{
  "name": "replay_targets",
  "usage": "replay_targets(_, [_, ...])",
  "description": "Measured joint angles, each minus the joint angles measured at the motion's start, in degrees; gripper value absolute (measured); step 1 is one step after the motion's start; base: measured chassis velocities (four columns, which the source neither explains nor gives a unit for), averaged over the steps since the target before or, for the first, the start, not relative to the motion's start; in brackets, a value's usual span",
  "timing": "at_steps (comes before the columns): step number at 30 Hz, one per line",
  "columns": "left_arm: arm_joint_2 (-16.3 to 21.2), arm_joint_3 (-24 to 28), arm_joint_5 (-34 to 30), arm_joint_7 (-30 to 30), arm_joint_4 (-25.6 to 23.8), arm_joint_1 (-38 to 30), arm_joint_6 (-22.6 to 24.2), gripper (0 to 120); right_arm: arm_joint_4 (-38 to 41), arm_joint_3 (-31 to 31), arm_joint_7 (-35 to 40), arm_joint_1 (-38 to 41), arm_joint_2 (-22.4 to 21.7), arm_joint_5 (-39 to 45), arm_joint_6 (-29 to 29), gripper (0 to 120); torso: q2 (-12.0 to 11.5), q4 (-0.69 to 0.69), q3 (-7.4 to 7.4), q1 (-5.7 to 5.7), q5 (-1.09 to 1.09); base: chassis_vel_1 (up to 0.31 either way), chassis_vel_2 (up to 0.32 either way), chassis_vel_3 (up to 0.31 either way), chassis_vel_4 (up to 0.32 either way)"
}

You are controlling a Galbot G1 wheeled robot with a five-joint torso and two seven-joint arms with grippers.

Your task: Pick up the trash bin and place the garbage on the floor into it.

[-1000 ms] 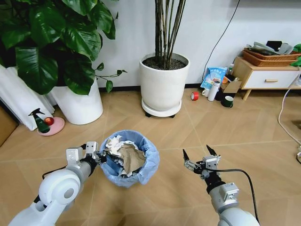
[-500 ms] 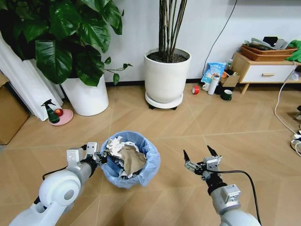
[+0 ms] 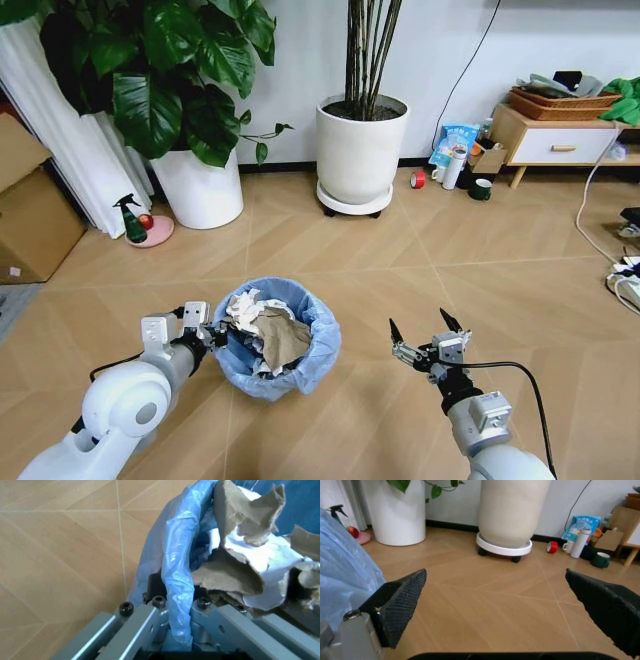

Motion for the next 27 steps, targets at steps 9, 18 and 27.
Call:
replay_targets(9, [0.1, 0.0, -0.1, -0.1, -0.1, 0.0, 0.0, 0, 0.0, 0.1, 0.0, -0.1, 0.1, 0.0, 0.2, 100, 0.0, 0.0, 0.0, 0.0, 0.01, 0.268, -0.128, -0.246, 0.125])
replay_targets(18, [0.1, 0.0, -0.1, -0.2, -0.2, -0.1, 0.0, 0, 0.1, 0.2, 0.1, -0.3, 0.1, 0.0, 0.3, 100, 0.0, 0.01, 0.0, 0.0, 0.03, 0.235, -0.129, -0.251, 0.123])
replay_targets(27, [-0.1, 0.0, -0.1, -0.2, -0.3, -0.1, 0.0, 0, 0.1, 0.2, 0.1, -0.3, 0.0, -0.1, 0.4, 100, 0.0, 0.0, 0.0, 0.0, -0.01, 0.242, -0.175, -0.248, 0.165])
